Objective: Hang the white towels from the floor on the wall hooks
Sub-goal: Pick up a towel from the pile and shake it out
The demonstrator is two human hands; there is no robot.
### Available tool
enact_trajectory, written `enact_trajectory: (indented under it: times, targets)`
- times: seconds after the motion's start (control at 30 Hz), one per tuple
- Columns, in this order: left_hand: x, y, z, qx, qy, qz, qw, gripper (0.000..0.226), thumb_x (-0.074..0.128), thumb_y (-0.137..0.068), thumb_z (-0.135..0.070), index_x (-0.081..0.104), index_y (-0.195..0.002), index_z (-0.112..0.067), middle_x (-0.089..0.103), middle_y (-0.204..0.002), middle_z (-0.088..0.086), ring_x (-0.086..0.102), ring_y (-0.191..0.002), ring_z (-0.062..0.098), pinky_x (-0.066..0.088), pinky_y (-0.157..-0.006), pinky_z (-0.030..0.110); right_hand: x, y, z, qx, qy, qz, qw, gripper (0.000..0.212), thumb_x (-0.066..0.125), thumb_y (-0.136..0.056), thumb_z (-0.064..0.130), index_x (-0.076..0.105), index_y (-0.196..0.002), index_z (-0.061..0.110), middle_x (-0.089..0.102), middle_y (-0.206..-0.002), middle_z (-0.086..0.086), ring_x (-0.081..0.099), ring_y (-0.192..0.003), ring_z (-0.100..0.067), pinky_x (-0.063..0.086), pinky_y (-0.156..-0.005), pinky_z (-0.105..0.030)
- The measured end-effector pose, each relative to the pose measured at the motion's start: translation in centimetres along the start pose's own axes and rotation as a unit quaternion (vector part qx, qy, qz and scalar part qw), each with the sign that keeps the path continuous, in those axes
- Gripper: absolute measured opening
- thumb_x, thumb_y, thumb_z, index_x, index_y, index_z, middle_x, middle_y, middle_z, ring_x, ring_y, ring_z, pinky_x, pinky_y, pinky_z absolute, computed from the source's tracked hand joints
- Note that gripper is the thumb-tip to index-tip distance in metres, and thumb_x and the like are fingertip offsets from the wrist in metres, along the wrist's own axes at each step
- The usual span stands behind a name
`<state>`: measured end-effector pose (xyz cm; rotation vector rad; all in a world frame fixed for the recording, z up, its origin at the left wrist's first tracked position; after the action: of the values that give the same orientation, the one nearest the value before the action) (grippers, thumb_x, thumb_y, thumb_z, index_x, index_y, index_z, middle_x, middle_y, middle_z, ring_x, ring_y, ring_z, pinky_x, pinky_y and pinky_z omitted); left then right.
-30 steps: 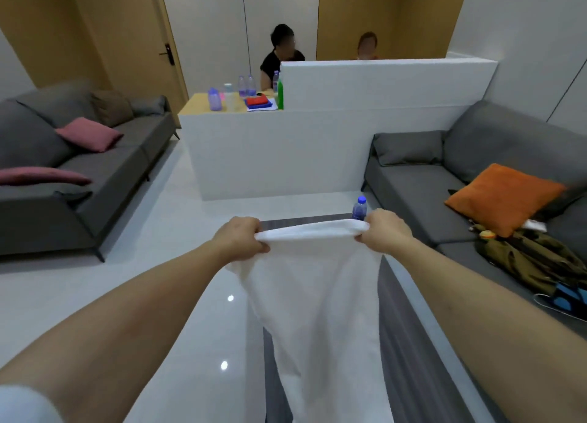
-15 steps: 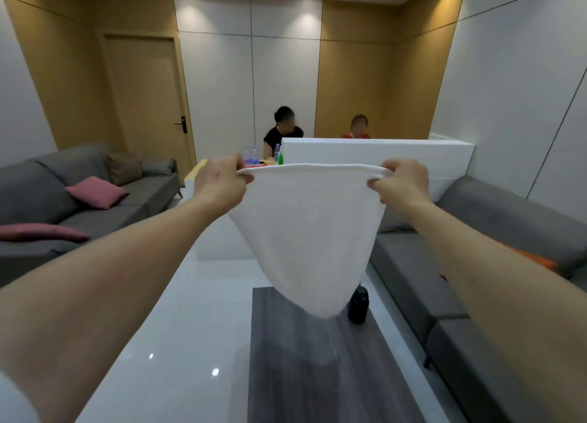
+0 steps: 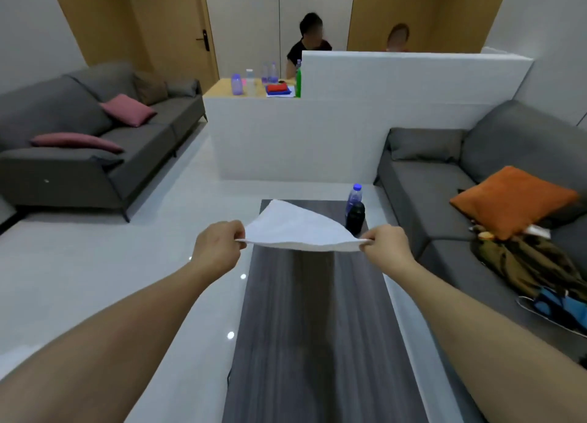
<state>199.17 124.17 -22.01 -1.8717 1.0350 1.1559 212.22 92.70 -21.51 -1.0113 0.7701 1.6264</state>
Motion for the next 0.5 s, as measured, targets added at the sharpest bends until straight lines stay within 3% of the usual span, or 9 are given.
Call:
enact_trajectory:
  times: [0.2,0.27,0.37,0.5]
  targets:
    - [8.7,10.3,2.1,0.000,-0.015,0.139,0.990,0.010,0.063,-0.090,-0.027,0.059,-0.081,-0.028,0.062,-0.081,-0.005,0.057,-0.076,0.016,0.051,-0.067,0.032,8.6,9.6,-7.1,0.072,0.023,0.084,0.994,0.022,0.058,-0.084,0.007,0.078,-0.085,0.015,0.064,-0.071,-0.004,0.061,-0.073,-0.023,0.039,-0.060,-0.026]
    - [10.6,13.8,2.9,0.005,-0.030,0.188,0.982,0.006,0.063,-0.090,-0.028,0.061,-0.084,-0.028,0.062,-0.084,-0.004,0.058,-0.077,0.017,0.053,-0.069,0.032,10.5,13.4,-8.6,0.095,0.023,0.102,0.990,0.020,0.059,-0.086,0.008,0.078,-0.087,0.015,0.066,-0.074,-0.004,0.063,-0.073,-0.022,0.043,-0.059,-0.028]
    - [12.6,18.7,4.1,0.015,-0.032,0.252,0.967,0.008,0.066,-0.088,-0.028,0.059,-0.084,-0.027,0.059,-0.084,-0.005,0.056,-0.076,0.014,0.044,-0.059,0.025,12.3,19.3,-10.1,0.126,0.026,0.127,0.984,0.017,0.061,-0.086,0.009,0.077,-0.087,0.014,0.068,-0.077,-0.004,0.064,-0.072,-0.020,0.056,-0.063,-0.032]
    - [14.0,24.1,5.4,0.030,-0.024,0.305,0.952,0.011,0.071,-0.083,-0.027,0.060,-0.082,-0.025,0.059,-0.082,-0.006,0.057,-0.075,0.011,0.041,-0.059,0.022,13.7,26.1,-11.5,0.153,0.043,0.160,0.974,0.019,0.059,-0.085,0.009,0.077,-0.081,0.012,0.069,-0.077,-0.004,0.064,-0.073,-0.019,0.058,-0.066,-0.034]
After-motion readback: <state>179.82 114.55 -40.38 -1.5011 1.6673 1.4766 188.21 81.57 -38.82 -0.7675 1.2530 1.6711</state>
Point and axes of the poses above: each hand's wrist, its own y-axis away from the middle knuckle, its own x-axis out of the palm, z = x × y, the point moved 5 cm from there along -y, towards the middle knuckle
